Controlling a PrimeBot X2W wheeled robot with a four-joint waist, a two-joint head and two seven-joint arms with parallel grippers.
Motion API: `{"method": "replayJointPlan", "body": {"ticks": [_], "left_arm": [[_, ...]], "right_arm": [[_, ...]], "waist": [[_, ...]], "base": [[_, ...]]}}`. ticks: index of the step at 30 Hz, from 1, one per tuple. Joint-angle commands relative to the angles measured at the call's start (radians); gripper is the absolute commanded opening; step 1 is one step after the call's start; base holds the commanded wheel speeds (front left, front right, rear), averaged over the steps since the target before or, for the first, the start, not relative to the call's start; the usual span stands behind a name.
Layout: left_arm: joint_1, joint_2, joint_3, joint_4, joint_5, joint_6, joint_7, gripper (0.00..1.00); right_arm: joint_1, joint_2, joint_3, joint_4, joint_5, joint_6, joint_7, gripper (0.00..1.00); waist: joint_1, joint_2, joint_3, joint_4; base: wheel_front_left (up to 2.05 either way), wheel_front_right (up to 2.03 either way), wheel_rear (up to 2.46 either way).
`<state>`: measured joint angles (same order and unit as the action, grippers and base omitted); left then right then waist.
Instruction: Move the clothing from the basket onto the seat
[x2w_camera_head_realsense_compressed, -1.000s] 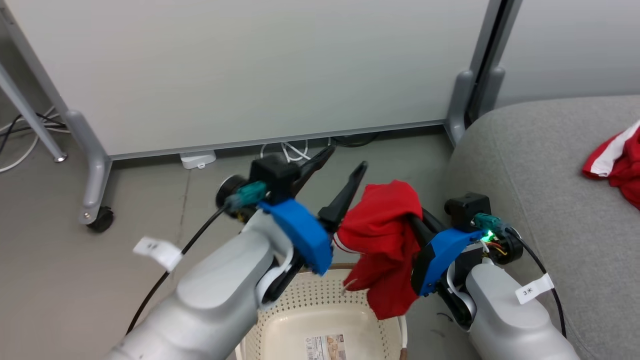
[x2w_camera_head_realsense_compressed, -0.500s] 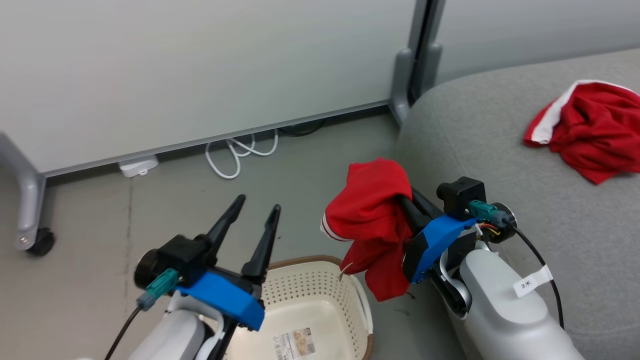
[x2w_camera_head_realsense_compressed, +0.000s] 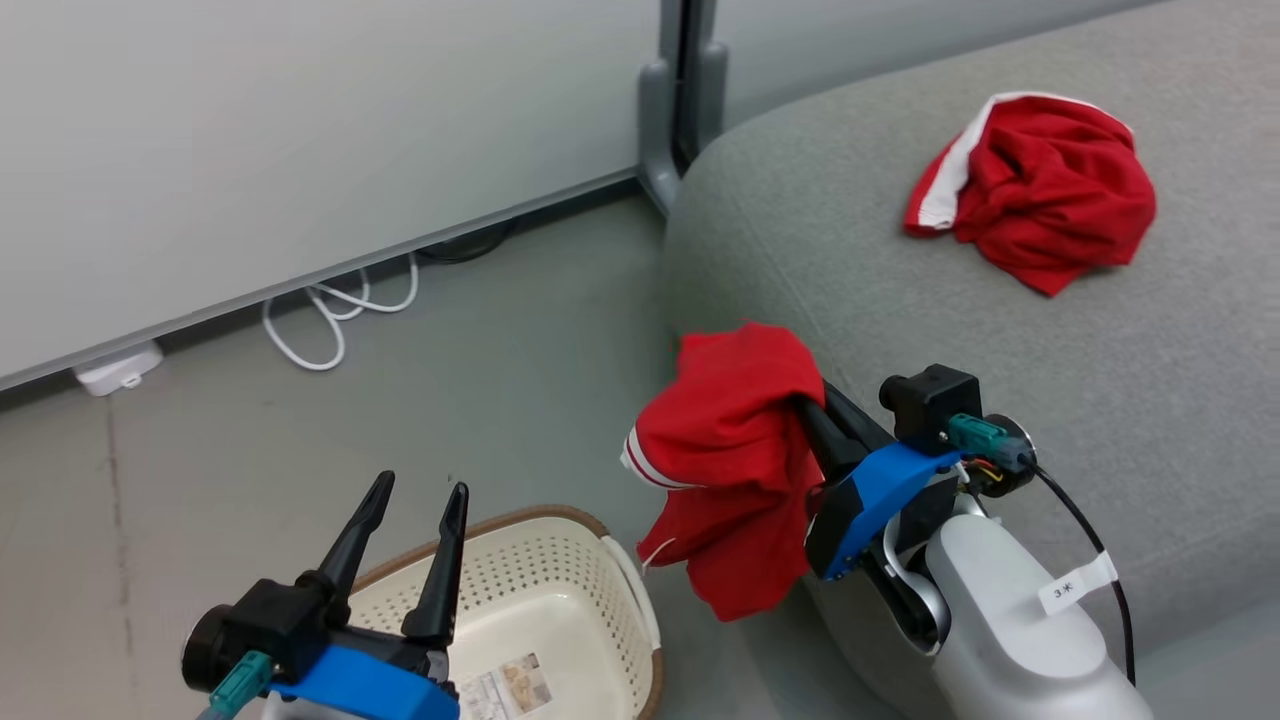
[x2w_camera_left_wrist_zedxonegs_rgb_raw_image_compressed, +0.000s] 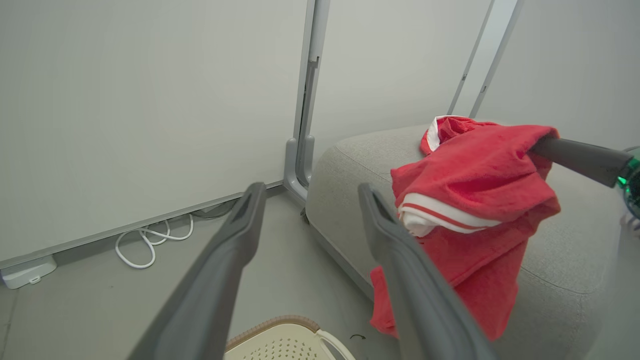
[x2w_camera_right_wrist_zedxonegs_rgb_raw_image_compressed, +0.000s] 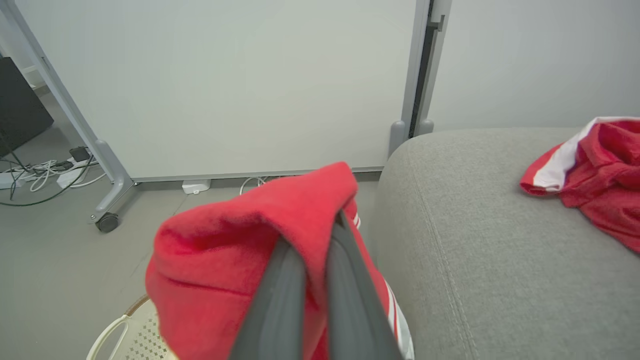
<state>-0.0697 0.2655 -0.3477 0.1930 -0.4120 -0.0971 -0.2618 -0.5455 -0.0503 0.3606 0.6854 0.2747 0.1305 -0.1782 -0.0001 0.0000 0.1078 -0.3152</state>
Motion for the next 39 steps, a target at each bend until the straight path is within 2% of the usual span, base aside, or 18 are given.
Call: {"method": "replayJointPlan", "body": {"ticks": [1,10,18,29,36,39], "left_arm": [[0.010,-0.004,0.014,-0.008,0.012,-0.007,-0.005,1.00],[0.010,-0.019,0.034,-0.006,0.054,-0.029,-0.005,1.00],[-0.003,-0.025,0.029,0.003,0.065,-0.035,-0.005,1.00],[-0.018,-0.014,0.014,-0.002,0.057,-0.036,-0.005,1.00],[-0.052,0.004,0.003,-0.025,0.071,-0.036,-0.005,1.00],[-0.076,0.013,-0.010,-0.036,0.075,-0.036,-0.005,1.00]], "right_arm": [[0.012,0.000,-0.004,-0.016,-0.003,0.000,0.003,0.00],[0.047,0.000,-0.027,-0.066,0.000,0.000,0.010,0.00],[0.067,0.000,-0.044,-0.093,-0.012,0.000,0.018,0.00],[0.054,0.000,-0.110,-0.128,-0.021,0.000,0.024,0.00],[-0.075,-0.002,-0.251,-0.165,-0.069,0.000,0.052,0.00],[-0.158,-0.034,-0.324,-0.178,-0.079,0.000,0.085,0.00]], "waist": [[0.0001,0.0000,0.021,-0.037],[0.0001,0.0000,0.039,-0.126],[0.0001,0.0000,0.040,-0.164],[0.0001,0.0000,0.057,-0.144],[0.0001,0.0000,0.130,-0.113],[0.0001,0.0000,0.176,-0.090]], "base": [[0.00,0.00,0.00],[0.00,0.00,0.00],[0.00,0.00,0.00],[0.00,0.00,0.00],[0.00,0.00,0.00],[0.00,0.00,0.00]]}}
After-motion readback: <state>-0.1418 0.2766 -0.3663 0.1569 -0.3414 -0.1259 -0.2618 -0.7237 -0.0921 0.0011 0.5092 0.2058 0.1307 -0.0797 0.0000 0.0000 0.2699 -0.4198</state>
